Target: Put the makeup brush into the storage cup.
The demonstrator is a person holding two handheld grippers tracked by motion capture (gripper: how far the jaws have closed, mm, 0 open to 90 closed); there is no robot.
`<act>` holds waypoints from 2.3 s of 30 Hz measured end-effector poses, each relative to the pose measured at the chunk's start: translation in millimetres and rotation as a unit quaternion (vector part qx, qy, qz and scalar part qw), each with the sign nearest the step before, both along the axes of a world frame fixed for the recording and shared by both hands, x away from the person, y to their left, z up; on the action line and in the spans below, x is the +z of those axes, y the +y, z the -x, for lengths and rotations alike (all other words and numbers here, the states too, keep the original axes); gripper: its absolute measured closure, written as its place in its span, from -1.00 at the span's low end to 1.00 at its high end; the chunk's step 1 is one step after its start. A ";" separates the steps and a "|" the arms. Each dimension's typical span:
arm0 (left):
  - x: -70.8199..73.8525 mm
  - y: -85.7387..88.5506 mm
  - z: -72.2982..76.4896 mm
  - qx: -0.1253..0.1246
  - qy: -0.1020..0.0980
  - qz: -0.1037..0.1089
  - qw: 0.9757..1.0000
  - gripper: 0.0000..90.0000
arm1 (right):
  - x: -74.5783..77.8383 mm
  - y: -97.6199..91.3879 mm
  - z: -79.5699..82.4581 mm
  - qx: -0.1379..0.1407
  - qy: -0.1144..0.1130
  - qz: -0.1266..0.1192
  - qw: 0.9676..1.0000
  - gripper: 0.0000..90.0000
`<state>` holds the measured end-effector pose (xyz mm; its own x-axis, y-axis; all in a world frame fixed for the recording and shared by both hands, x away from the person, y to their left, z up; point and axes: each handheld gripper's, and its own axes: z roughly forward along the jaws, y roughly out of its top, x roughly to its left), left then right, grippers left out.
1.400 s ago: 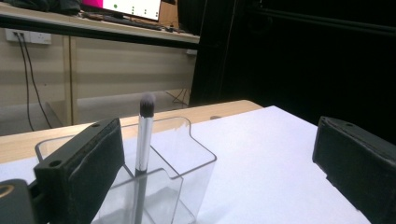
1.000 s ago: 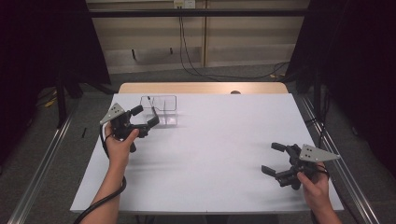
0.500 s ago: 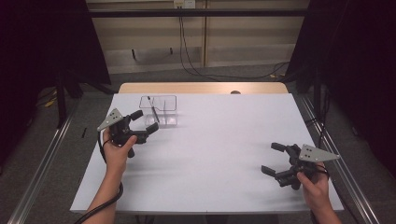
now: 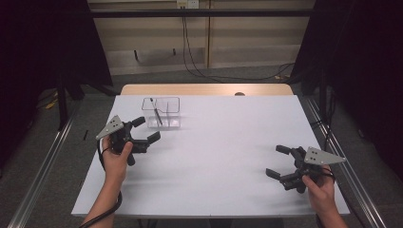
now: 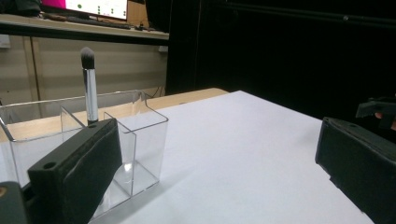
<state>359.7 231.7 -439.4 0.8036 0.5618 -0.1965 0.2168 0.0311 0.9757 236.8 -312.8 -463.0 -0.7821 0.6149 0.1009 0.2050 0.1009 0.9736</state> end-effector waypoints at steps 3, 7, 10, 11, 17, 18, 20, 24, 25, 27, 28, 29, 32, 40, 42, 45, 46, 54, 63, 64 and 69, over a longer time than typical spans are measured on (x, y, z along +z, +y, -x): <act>-0.2 1.6 2.8 -0.002 0.000 0.002 1.000 -0.99 | -0.1 -0.1 0.0 0.000 0.001 0.000 1.000 -0.95; -0.6 4.0 6.4 -0.003 -0.001 0.001 1.000 -0.99 | 0.2 -0.7 0.0 0.000 0.000 0.000 1.000 -0.95; -0.6 5.3 9.2 -0.004 -0.003 -0.001 1.000 -0.99 | 0.4 -1.2 0.0 -0.001 -0.001 0.000 1.000 -0.95; -0.5 5.9 10.3 -0.005 -0.002 0.000 1.000 -0.99 | 0.4 -1.1 0.1 -0.002 0.000 0.001 1.000 -0.95; -1.2 9.3 15.4 -0.008 -0.004 -0.008 1.000 -0.99 | 0.4 -0.5 0.1 -0.001 0.000 0.001 1.000 -0.95; -1.5 9.6 16.3 -0.009 -0.003 -0.008 1.000 -0.99 | 0.5 -0.7 0.0 0.000 -0.001 0.000 1.000 -0.95; -1.6 10.2 17.8 -0.010 -0.005 -0.014 1.000 -0.99 | 0.5 -0.9 0.0 -0.001 -0.001 0.001 1.000 -0.95; -1.6 11.6 21.0 -0.012 -0.005 -0.015 1.000 -0.99 | 0.5 -0.7 0.1 0.000 0.000 0.001 1.000 -0.95; -1.8 12.1 21.4 -0.013 -0.006 -0.015 1.000 -0.99 | 0.5 -0.7 0.1 -0.001 0.000 0.001 1.000 -0.95; -2.1 13.3 22.8 -0.014 -0.006 -0.018 1.000 -0.99 | 0.5 -0.7 0.1 -0.001 -0.001 0.000 1.000 -0.95; -2.1 13.7 23.5 -0.013 -0.006 -0.019 1.000 -0.99 | 0.5 -0.6 0.2 -0.001 -0.001 0.001 1.000 -0.95; -2.1 14.3 24.3 -0.012 -0.006 -0.020 1.000 -0.99 | 0.5 -0.7 0.1 -0.001 -0.001 0.000 1.000 -0.95; -2.2 15.8 26.8 -0.013 -0.007 -0.021 1.000 -0.99 | 0.6 -0.6 0.2 -0.001 -0.001 0.000 1.000 -0.95; -2.8 23.8 33.0 -0.011 -0.009 -0.029 0.999 -0.99 | 0.9 -0.5 0.4 -0.001 -0.001 0.000 1.000 -0.95; -3.3 26.3 34.6 -0.009 -0.007 -0.032 0.999 -0.99 | 0.8 -0.5 0.3 -0.001 -0.001 0.000 1.000 -0.95; -3.9 29.2 36.8 -0.005 -0.006 -0.032 0.999 -0.99 | 0.8 -0.4 0.2 -0.001 -0.001 0.001 1.000 -0.95; -4.1 30.5 37.0 -0.008 -0.007 -0.032 0.999 -0.99 | 0.8 -0.4 0.2 -0.001 -0.001 0.000 1.000 -0.95; -4.7 35.8 41.7 -0.005 -0.008 -0.035 0.999 -0.99 | 0.9 -1.3 0.2 -0.002 -0.001 0.000 1.000 -0.95; -5.5 39.6 46.3 -0.006 -0.010 -0.040 0.999 -0.99 | 0.8 -1.7 0.2 -0.003 -0.001 0.000 1.000 -0.95; -5.7 39.6 47.3 -0.006 -0.006 -0.036 0.999 -0.99 | 0.9 -1.7 0.2 -0.003 -0.001 0.000 1.000 -0.95; -6.7 42.6 48.9 -0.004 -0.006 -0.035 0.999 -0.99 | 1.0 -1.5 0.4 -0.002 -0.002 0.000 1.000 -0.95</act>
<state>310.8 274.3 -446.1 0.8104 0.5672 -0.1467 0.2048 -0.0397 0.9780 236.4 -314.3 -461.9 -0.7797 0.6183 0.0985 0.2024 0.1000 0.9742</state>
